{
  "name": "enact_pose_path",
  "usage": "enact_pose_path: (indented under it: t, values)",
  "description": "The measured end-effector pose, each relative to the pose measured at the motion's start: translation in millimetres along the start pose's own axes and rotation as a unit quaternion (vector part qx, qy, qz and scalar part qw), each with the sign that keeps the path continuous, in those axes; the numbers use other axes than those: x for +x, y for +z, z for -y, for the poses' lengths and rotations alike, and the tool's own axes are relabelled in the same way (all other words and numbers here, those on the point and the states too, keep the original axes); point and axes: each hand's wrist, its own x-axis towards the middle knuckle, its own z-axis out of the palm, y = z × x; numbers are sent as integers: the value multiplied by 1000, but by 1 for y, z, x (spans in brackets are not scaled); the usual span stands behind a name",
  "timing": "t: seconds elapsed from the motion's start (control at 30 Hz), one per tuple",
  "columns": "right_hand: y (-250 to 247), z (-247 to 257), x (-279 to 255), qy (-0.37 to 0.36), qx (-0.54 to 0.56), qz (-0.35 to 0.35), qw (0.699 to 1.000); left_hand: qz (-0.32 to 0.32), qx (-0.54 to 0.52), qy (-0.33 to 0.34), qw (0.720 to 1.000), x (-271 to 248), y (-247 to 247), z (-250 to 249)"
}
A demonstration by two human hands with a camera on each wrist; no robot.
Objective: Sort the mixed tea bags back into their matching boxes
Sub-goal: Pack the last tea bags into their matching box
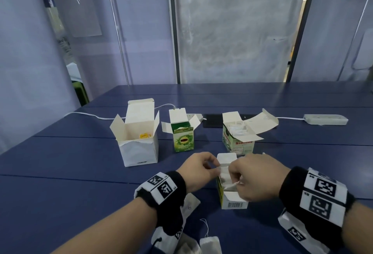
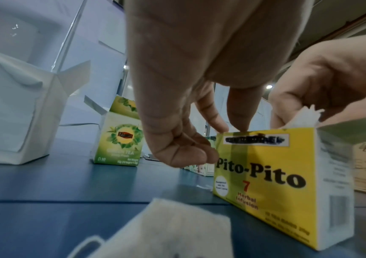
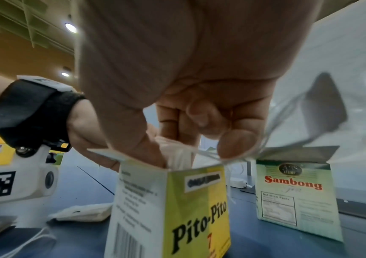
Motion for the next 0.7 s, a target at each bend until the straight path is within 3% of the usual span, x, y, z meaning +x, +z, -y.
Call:
enact_pose_path:
  t: [0.23,0.43,0.57,0.7]
  values:
    - [0,-5,5,8,43,64,997,14,-26,-17,999,-1,3,-5]
    - [3,-2,10,4,0,13,1000,26,-54,-30,998,-4,1,-7]
    - [3,-4,7,6,3,88,996,34,-50,-22,998,-4,0,-7]
    - [3,-2,9,-23,-35,113,993,24,-30,-10,999,-1,4,-5]
